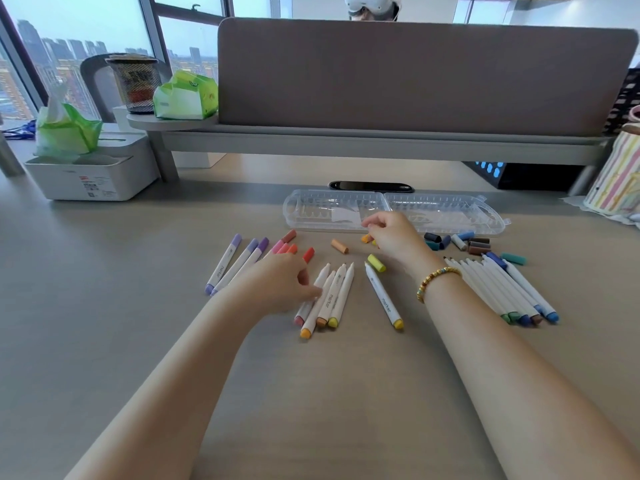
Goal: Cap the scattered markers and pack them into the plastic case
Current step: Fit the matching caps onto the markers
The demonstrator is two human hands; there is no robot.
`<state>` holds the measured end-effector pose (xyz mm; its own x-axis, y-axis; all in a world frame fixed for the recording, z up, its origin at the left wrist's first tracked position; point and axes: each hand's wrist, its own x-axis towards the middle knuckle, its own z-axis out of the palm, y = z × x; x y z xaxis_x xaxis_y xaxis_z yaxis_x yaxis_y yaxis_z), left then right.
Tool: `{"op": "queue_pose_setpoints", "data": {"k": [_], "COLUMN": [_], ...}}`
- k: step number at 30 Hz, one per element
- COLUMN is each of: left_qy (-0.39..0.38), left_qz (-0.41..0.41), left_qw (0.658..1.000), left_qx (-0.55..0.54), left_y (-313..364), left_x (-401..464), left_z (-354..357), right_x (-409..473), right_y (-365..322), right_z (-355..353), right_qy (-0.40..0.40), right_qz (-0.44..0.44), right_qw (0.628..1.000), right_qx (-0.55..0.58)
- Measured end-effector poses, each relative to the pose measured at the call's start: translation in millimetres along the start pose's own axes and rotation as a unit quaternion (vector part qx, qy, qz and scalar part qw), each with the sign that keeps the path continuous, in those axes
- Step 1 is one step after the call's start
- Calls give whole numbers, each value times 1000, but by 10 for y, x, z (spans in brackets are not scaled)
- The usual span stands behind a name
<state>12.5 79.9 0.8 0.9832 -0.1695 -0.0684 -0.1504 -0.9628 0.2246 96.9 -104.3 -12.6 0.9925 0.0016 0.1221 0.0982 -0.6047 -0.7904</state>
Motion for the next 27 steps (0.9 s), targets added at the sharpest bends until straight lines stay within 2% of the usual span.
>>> {"op": "queue_pose_setpoints", "data": {"k": [5,10,13,15,17,20,27], "left_qy": [-2,5,14,53,84,84,74], "left_qz": [-10,-20,-41,-70,-104,-131,-152], "left_qw": [1000,998,998,990,976,950,934], "left_qx": [24,52,-43,-107,-173,-270,-316], "left_y": [60,126,81,-14,-139,-292,-533], "left_x": [27,44,41,67,154,286,515], "left_z": [84,122,68,3,-74,-202,-290], "right_x": [11,66,64,35,10,20,335], "right_y": [49,101,98,74,13,-161,-459], "right_z": [42,22,13,29,81,211,620], "right_qy": [-5,5,7,3,-5,-40,-98], "right_qz": [-15,-13,-13,-23,-48,-97,-175], "right_qw": [997,996,996,996,995,991,964], "right_qx": [-81,-93,-92,-89,-86,-85,-174]}}
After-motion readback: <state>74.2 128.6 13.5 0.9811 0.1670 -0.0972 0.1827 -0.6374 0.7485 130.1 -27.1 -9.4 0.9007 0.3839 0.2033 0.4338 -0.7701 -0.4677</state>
